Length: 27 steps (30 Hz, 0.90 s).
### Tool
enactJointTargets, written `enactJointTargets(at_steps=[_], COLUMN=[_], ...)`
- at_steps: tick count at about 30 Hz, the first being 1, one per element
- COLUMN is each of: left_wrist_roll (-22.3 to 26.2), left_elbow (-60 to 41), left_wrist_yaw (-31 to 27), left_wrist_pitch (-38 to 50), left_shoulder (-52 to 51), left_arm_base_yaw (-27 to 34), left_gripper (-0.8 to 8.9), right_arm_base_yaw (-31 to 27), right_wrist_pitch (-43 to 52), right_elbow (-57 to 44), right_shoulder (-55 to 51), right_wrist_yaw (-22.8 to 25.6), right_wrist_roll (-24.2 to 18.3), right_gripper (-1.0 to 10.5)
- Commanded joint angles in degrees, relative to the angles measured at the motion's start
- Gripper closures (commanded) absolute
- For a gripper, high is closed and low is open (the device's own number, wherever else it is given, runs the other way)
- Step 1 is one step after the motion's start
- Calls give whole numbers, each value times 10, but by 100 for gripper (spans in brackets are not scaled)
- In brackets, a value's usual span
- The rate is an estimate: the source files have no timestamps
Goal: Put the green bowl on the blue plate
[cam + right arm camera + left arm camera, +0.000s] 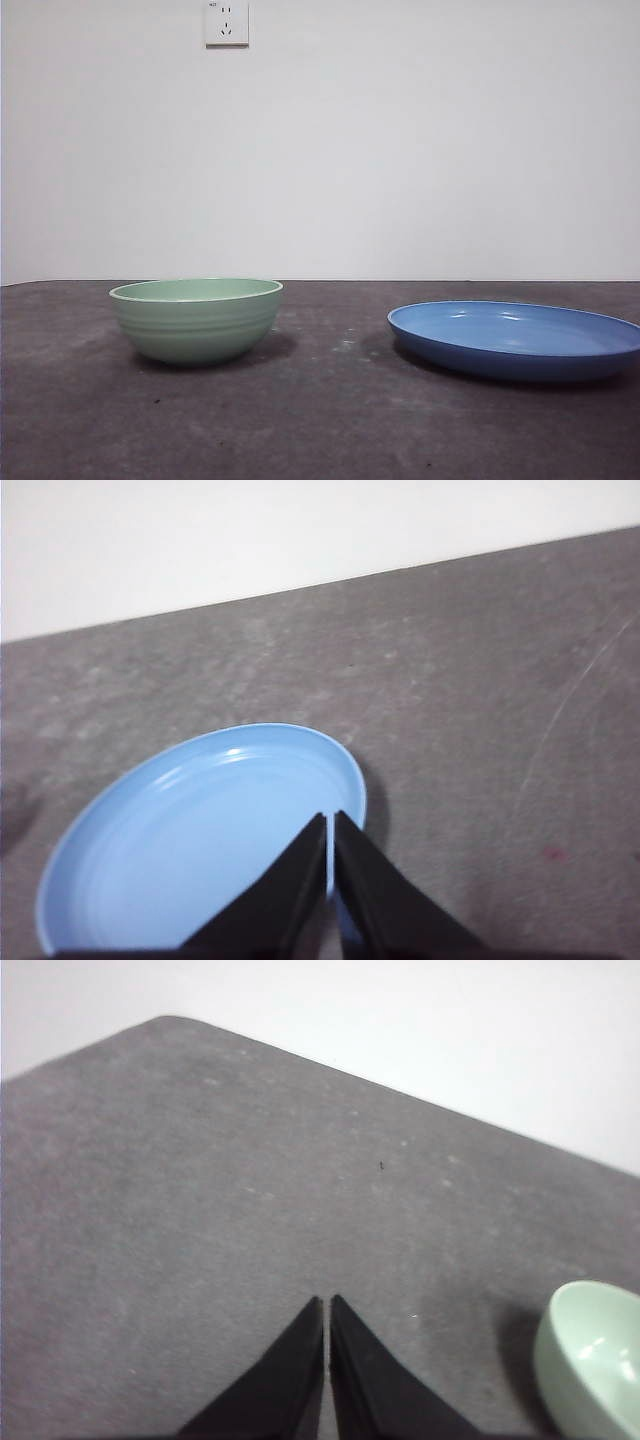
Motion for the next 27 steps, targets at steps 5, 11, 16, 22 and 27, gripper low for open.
enactJointTargets(at_steps=[5, 11, 16, 22, 27], left_wrist_roll=[-83, -93, -78, -18, 55], left_elbow=[24, 104, 191, 301, 387], left_wrist_yaw=[52, 64, 90, 162, 211], left_wrist_pitch=[-6, -52, -90, -168, -263], left_shoulder=[-1, 10, 51, 133, 209], left_arm_base_yaw=[2, 2, 1, 1, 1], left_gripper=[803, 803, 803, 803, 803], right_arm_base_yaw=[0, 0, 0, 0, 1], right_wrist_pitch=[28, 17, -46, -179, -311], right_elbow=[14, 90, 183, 314, 424], right_shoulder=[-1, -1, 15, 78, 156], right_wrist_yaw=[-28, -26, -26, -31, -67], right_wrist_roll=[77, 83, 78, 19, -56], right_gripper=[940, 940, 940, 940, 940])
